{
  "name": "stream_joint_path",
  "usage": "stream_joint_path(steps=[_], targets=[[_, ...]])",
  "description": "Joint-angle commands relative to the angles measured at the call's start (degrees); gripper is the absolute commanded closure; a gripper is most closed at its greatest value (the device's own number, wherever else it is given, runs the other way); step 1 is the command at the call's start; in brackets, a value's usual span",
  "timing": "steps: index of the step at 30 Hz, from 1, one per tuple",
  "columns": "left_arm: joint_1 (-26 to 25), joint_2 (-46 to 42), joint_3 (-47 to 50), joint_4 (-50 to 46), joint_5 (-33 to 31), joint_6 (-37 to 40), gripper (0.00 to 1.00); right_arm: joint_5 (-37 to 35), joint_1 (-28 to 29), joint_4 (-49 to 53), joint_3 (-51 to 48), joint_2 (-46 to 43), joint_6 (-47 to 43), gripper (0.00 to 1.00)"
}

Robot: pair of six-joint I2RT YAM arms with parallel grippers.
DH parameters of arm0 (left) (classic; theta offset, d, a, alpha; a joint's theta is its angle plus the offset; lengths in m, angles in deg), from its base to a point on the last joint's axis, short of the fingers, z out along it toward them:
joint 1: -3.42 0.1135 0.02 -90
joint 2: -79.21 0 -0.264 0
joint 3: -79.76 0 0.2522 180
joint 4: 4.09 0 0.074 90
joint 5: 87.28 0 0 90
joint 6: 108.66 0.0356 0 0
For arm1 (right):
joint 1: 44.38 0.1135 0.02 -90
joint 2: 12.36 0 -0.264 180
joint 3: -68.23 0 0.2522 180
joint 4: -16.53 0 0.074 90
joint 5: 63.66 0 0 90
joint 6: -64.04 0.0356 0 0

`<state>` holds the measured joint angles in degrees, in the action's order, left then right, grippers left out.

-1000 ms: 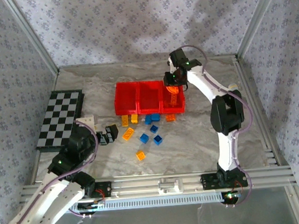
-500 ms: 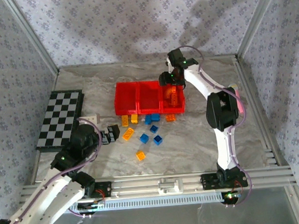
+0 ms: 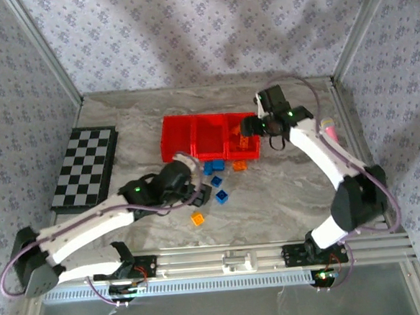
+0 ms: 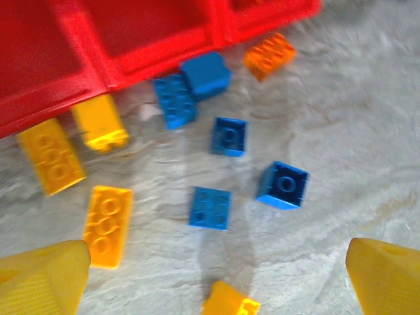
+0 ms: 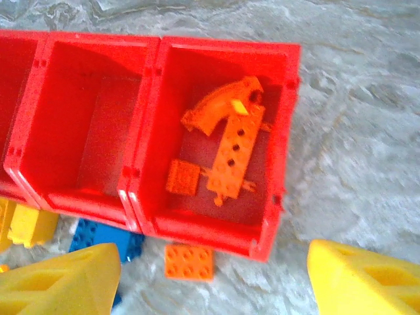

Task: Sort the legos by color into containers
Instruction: Pick up the lego from the center of the table.

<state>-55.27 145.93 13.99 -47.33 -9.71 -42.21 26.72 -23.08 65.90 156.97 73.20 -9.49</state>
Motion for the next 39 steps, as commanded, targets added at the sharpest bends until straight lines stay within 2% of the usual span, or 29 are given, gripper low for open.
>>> stream_joint_path(steps=[1,7,13,19,25,39], targets=[[-3.36,7.99,-7.7,-4.57,1.25,6.83,0.0,-4.31,-0.46,-3.43,-8.9,-7.83,2.82,0.21],[-3.88,20.85,-17.69,-11.54,3.81,11.94,0.0,-5.22,-3.81,-4.87,-18.69,-21.42,5.36,0.16],[-3.43,29.26,-25.05,-17.25,7.19,14.32,0.02,-3.72,-7.57,-3.12,-23.71,-27.73,6.56,0.13],[-2.05,34.93,-28.45,-20.13,9.83,13.84,0.13,-0.67,-10.95,-2.83,-26.57,-29.53,7.58,0.12],[-1.14,39.21,-30.57,-21.06,10.26,13.53,0.22,0.09,-11.87,-2.66,-27.02,-30.14,7.35,0.12],[-0.63,43.73,-32.61,-19.75,12.03,14.06,0.3,0.12,-12.15,-3.18,-26.99,-30.2,7.0,0.12]])
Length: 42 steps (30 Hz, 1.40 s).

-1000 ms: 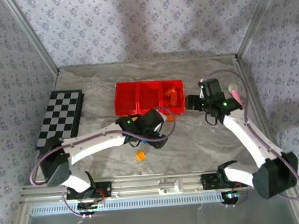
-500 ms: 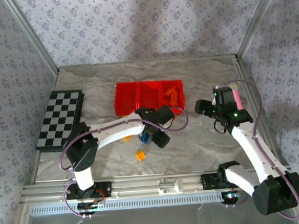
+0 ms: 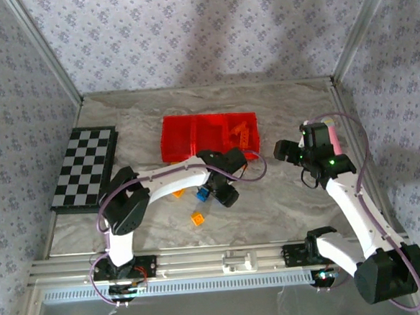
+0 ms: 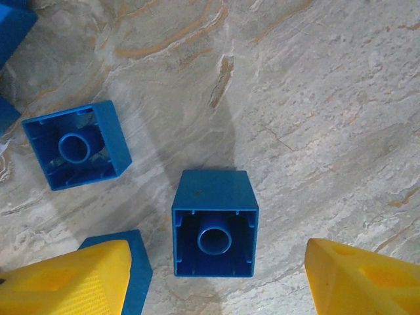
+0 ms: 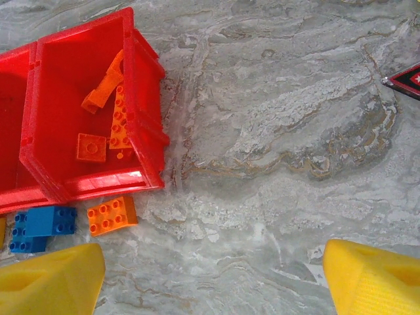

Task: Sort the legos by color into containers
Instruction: Pick up the lego from the center of the table.

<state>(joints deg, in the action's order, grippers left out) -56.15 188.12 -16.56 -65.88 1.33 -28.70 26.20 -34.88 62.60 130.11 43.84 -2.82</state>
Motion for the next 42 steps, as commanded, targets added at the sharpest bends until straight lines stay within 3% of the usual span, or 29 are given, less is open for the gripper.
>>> stream_joint_path(steps=[1,8,15,23,27,34,42], targets=[[0.24,1.91,-2.14,-1.17,0.95,0.47,0.3,0.63,-0.33,0.2,0.01,-0.83,0.33,0.12],[1.59,4.19,-2.95,-1.49,0.77,-0.91,0.33,0.76,-0.34,0.47,-0.11,-0.62,-0.02,0.11],[2.71,6.49,-4.27,-1.54,1.74,-2.53,0.51,0.76,-0.34,0.56,-0.42,-0.68,-0.6,0.11],[2.71,7.46,-3.76,-1.24,2.51,-3.18,0.61,0.49,-0.42,0.37,-0.88,-0.55,-0.58,0.11],[2.71,7.6,-3.4,-1.27,2.47,-3.97,0.74,0.31,-0.44,0.73,-1.04,-1.07,-0.55,0.11],[2.63,3.17,-3.75,-1.67,-0.64,-6.07,0.91,0.24,-0.45,1.26,-1.54,-2.4,-0.53,0.11],[3.86,-3.11,-7.16,-3.6,-3.26,-7.0,0.96,0.14,-0.78,0.58,-1.58,-3.46,-0.61,0.11]])
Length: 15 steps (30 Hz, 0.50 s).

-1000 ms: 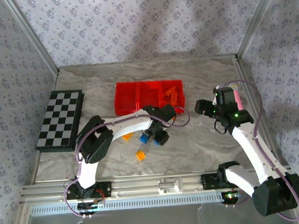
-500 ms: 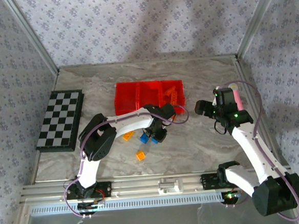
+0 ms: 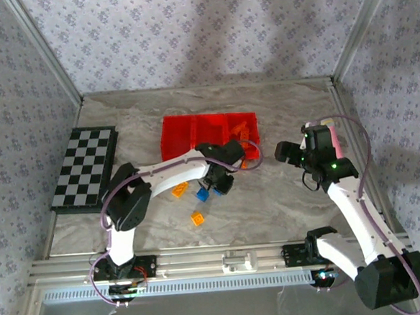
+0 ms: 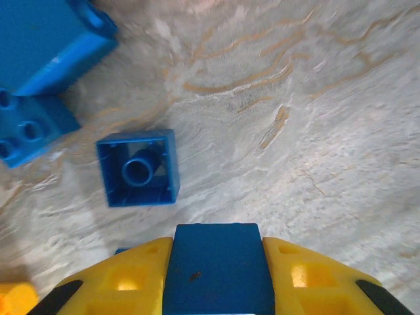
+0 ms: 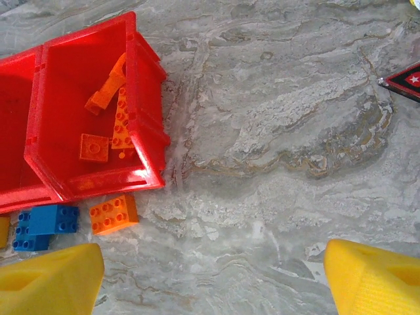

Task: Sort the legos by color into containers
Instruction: Pick up the lego from the center of the table, then place the lego in the container.

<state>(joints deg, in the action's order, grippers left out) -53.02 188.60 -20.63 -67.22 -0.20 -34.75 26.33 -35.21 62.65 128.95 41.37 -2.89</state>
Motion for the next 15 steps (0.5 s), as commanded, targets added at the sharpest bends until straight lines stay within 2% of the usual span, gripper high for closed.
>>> stream_joint_path(steps=[1,7,11,15], targets=[[1.44,-4.06,-3.67,-2.53,-1.68,-0.99,0.96,0.01,-0.43,0.38,-0.45,-0.92,-0.57,0.11],[8.16,-4.23,-8.33,-3.37,-2.55,0.05,0.98,0.1,-0.64,-0.6,-0.35,-0.54,-0.53,0.11],[13.16,-0.62,-14.5,-2.93,-6.22,0.66,0.97,0.41,-0.73,-0.59,-0.06,0.01,-0.61,0.11],[16.7,3.84,-20.48,-0.98,-6.93,1.06,0.97,0.62,-0.89,0.11,0.13,0.24,-1.12,0.11]])
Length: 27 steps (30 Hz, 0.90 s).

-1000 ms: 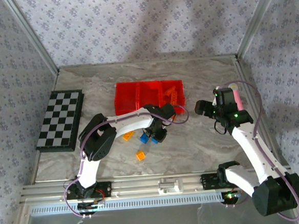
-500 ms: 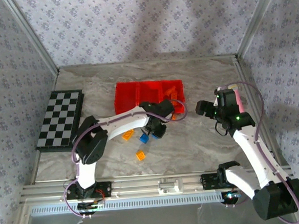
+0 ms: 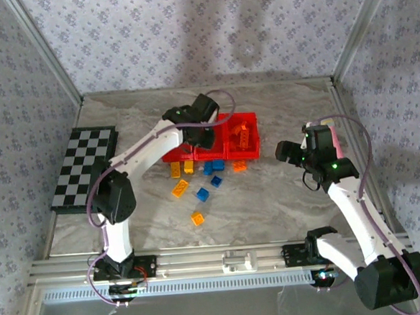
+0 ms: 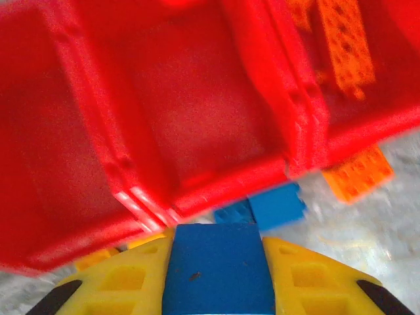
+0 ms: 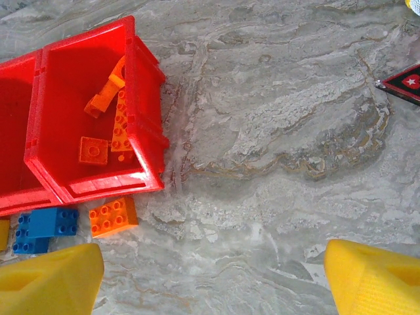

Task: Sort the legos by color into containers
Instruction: Place the lego in the container.

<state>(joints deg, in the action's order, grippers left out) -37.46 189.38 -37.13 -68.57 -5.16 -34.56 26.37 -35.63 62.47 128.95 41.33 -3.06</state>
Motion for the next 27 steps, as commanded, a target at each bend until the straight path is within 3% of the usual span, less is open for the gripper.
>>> stream_joint_path(steps=[1,9,18,27], targets=[[1.86,4.41,-5.91,0.73,-1.76,0.96,0.96,0.58,-0.42,0.49,0.18,0.21,-1.04,0.11],[3.61,16.39,-21.94,-2.88,1.66,2.48,0.92,0.73,-0.97,1.91,-0.03,-0.27,-2.15,0.11],[6.33,21.55,-23.79,-2.65,5.24,-1.1,0.91,1.16,-2.25,3.98,-0.47,-1.99,-3.16,0.1],[6.61,18.26,-17.55,2.19,8.92,-1.43,0.54,1.73,-3.11,4.66,-0.86,-2.74,-3.0,0.1]])
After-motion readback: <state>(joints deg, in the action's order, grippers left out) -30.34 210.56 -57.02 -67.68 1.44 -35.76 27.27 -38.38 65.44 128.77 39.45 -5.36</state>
